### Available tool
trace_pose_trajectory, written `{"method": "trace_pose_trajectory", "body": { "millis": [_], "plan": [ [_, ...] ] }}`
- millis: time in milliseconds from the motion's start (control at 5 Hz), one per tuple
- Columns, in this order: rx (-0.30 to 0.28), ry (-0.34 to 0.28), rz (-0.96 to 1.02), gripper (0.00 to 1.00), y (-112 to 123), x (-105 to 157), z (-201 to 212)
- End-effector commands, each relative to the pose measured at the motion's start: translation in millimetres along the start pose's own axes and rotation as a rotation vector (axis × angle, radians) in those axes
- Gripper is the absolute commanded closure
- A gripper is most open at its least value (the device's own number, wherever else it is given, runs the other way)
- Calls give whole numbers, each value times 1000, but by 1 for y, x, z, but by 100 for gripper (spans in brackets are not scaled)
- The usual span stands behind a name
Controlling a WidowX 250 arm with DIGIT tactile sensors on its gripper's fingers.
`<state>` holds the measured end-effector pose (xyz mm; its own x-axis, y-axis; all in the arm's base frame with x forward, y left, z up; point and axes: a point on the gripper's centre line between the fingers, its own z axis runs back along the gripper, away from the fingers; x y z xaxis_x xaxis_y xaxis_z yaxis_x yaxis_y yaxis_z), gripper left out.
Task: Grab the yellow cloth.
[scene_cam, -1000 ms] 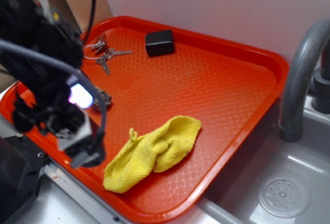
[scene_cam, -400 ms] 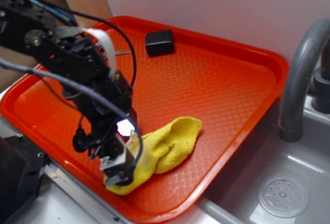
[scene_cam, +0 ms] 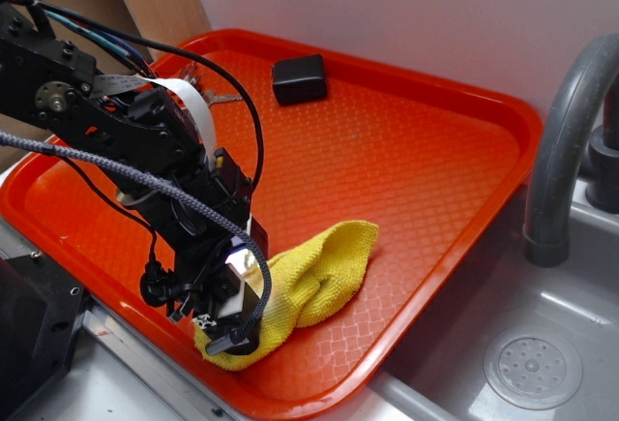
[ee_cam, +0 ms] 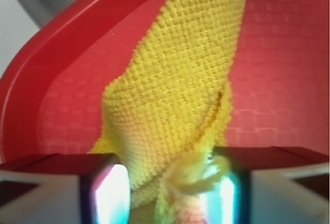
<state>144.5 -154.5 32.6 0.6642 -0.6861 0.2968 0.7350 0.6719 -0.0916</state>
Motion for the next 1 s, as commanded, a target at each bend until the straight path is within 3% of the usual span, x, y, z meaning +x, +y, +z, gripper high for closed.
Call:
{"method": "trace_pose_trajectory", "body": {
  "millis": [0,400,600,800],
  "plan": [
    [3,19,-1,0,1,5,20],
    [-12,74,-36,0,2,4,-2],
    [-25,58,-30,0,3,6,-5],
    [-18,56,-20,100,2,6,-5]
  ]
}}
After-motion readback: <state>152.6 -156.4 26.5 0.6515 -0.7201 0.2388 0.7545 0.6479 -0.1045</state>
